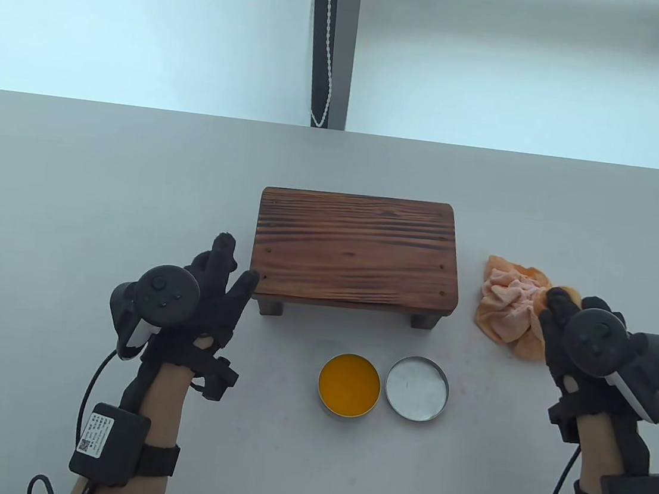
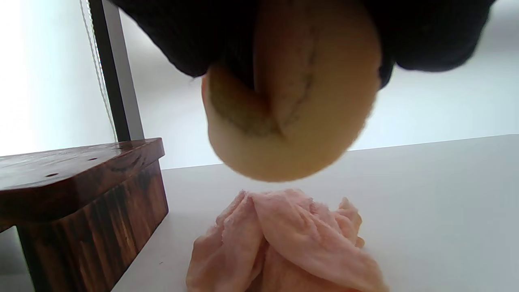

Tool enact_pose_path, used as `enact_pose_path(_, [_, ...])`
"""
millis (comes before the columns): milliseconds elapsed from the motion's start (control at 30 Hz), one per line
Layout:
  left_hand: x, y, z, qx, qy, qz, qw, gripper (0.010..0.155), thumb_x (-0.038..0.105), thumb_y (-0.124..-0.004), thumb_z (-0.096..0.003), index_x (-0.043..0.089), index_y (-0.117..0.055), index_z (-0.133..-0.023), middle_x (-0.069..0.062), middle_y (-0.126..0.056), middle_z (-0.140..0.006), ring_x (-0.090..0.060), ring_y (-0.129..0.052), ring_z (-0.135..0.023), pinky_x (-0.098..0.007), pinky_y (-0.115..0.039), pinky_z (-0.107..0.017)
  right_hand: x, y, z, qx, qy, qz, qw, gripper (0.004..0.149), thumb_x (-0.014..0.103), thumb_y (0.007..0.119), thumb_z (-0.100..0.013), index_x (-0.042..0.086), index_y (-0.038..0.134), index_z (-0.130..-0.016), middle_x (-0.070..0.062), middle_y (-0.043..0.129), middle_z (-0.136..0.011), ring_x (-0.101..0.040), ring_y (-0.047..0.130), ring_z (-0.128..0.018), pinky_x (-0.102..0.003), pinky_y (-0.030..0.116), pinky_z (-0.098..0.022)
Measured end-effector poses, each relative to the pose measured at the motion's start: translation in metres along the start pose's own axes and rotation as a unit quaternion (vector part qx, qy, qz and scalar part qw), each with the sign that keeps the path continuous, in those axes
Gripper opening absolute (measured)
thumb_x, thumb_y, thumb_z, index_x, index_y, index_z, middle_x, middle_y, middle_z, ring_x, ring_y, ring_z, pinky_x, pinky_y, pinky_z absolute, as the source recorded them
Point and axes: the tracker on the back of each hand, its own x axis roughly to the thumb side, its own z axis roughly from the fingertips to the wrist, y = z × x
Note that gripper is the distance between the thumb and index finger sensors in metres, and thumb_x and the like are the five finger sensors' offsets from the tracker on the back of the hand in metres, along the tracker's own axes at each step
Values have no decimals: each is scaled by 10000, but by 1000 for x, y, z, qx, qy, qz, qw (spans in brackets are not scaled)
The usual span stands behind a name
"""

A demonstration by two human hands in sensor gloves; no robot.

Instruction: Dip and apply wood wax on stool

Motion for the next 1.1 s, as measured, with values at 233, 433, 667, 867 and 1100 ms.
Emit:
enact_pose_path(233, [1,12,20,0,-40,-35,999,867,493,-678,-597,-82,-420,-1192,-409,-599,-1122,-640,-620,-983,-839,-548,-656,-52,12,23,-10,78,31,996,486,159,864,-537,166,801,-1019,-332,891,-929,-520,943,-741,-718,794,-518])
enact_pose_path(433, [-6,3,39,-20,-50,-66,996,864,490,-686,-597,-79,-424,-1192,-406,-602,-1123,-644,-612,-989,-842,-545,-657,-83,48,24,51,123,36,990,659,152,901,-517,133,610,-1108,-315,944,-898,-490,998,-701,-697,829,-497])
enact_pose_path(667, [-14,-14,50,-44,-65,-66,995,862,488,-688,-594,-79,-429,-1189,-405,-601,-1125,-645,-609,-993,-844,-546,-654,-98,70,18,100,143,31,984,812,168,924,-498,-9,459,-1140,-281,974,-870,-455,1024,-681,-674,849,-489])
enact_pose_path(867, [-21,-20,51,-55,-62,-79,993,865,489,-689,-592,-80,-425,-1188,-410,-597,-1128,-650,-601,-998,-851,-537,-653,-110,93,17,189,169,30,967,700,203,906,-525,70,581,-1130,-321,901,-961,-516,954,-772,-708,794,-528])
enact_pose_path(1100, [-35,-21,48,-50,-45,-93,993,864,487,-691,-589,-80,-427,-1185,-409,-597,-1127,-653,-600,-998,-852,-537,-651,-114,98,17,181,184,46,965,706,222,913,-525,83,582,-1133,-373,754,-1073,-579,836,-882,-735,735,-566])
